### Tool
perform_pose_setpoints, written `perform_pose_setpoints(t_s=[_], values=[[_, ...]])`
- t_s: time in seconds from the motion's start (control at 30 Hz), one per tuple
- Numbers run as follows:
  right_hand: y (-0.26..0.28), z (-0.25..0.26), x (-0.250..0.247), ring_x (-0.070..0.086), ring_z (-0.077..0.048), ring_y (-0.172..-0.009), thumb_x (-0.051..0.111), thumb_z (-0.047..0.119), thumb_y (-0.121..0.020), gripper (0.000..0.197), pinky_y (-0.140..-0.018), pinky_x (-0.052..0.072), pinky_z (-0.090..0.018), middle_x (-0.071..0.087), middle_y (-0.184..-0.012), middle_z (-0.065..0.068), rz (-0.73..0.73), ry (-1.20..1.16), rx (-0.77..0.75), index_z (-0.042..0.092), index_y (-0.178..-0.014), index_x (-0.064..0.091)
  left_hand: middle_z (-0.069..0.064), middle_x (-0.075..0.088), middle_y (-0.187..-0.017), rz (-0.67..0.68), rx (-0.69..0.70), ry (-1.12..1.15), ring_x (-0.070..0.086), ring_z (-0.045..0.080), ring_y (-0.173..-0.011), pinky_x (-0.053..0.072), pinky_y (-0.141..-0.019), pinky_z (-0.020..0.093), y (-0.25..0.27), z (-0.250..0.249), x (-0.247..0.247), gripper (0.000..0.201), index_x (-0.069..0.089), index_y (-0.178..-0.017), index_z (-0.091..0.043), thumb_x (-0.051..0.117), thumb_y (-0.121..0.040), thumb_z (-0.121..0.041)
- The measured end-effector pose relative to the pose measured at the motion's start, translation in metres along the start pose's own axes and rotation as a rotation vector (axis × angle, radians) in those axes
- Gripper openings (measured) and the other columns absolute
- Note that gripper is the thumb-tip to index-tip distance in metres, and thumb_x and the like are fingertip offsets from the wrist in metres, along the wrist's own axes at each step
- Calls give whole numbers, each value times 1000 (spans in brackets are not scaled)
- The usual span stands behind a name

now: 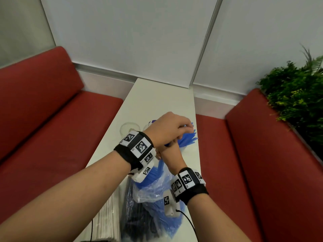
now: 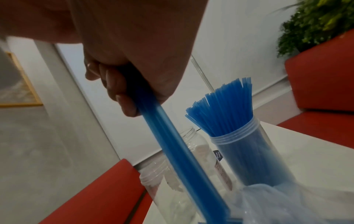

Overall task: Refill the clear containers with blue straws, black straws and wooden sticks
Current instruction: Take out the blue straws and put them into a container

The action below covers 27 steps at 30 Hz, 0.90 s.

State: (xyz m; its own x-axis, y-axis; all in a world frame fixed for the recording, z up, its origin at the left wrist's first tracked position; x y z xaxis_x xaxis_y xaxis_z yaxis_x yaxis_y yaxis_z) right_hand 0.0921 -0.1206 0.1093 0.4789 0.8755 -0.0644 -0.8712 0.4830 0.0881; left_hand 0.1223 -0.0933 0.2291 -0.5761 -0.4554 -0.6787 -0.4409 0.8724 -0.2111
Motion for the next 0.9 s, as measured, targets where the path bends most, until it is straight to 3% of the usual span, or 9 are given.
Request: perform_pose_setpoints(t_s=[0.1,0.23,0.3,0.37,0.43,0.5,0.7,0.8,0.9], values=[[2,3,-1,33,-8,-42,50,-13,-92,37,-47,29,-25,38,-46,8,30,-95,-3,16,-70,43,6,53,-46,-143,-118,479,48,20,-37,47,-44,28,2,5,-7,40,68,-67,-15,69,-84,-51],[4,-4,4,31,-7,-38,57,-1,-100,65,-43,30,-22,34,-41,11,90,-88,23,26,-41,48,6,37,-42,-190,-253,628,32,19,-35,34,-41,22,-1,17,-5,67,44,-48,-14,61,-77,-72],[4,0,-1,32,-11,-40,60,7,-101,56,-45,31,-24,36,-44,7,85,-106,18,25,-48,51,10,47,-48,-131,-241,726,45,22,-42,44,-49,28,0,19,-6,65,53,-53,-14,55,-82,-73],[4,12,-12,32,-15,-43,65,15,-99,45,-48,32,-28,36,-48,2,59,-117,-31,20,-58,47,19,68,-75,-117,-241,938,67,30,-74,57,-77,37,2,31,-9,65,69,-74,-11,44,-88,-70],[3,31,-25,33,-14,-43,70,23,-96,44,-47,34,-27,37,-49,3,22,-129,-77,21,-58,49,17,72,-104,-191,-332,1035,69,26,-101,51,-99,38,6,59,-10,63,72,-96,-8,36,-97,-60],[1,58,-38,33,-13,-43,72,28,-94,45,-46,35,-26,37,-48,5,-14,-176,-135,26,-54,52,15,71,-112,-246,-477,976,69,21,-101,46,-106,42,13,91,-2,50,69,-107,-6,39,-103,-45],[-5,111,-45,32,-15,-41,76,38,-90,52,-49,39,-28,33,-49,2,-24,-347,-295,24,-55,41,23,67,-116,78,-860,1324,65,34,-109,49,-100,46,50,125,74,56,65,-110,6,47,-100,-46],[-3,102,-37,30,-15,-42,75,31,-92,51,-49,39,-27,32,-49,2,-20,-344,-285,22,-56,39,30,67,-109,68,-864,1684,67,39,-103,56,-89,49,50,118,93,59,68,-102,15,52,-99,-42],[-2,94,-35,27,-16,-43,75,28,-92,50,-49,34,-29,29,-51,0,-35,-368,-253,21,-60,37,26,68,-95,32,-845,1731,70,36,-92,59,-79,46,50,110,98,41,68,-96,12,66,-92,-29]])
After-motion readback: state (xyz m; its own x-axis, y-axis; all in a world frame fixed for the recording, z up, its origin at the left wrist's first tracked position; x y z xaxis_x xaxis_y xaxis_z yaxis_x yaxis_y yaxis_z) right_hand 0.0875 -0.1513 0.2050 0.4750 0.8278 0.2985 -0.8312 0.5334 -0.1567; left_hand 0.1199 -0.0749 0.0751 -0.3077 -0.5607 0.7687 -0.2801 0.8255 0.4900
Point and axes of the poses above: each hand's wrist, its own y-axis away from the middle knuckle, its own x-axis out of the palm, z = x × y, the point moved 7 cm from there along -y, towards the middle knuckle
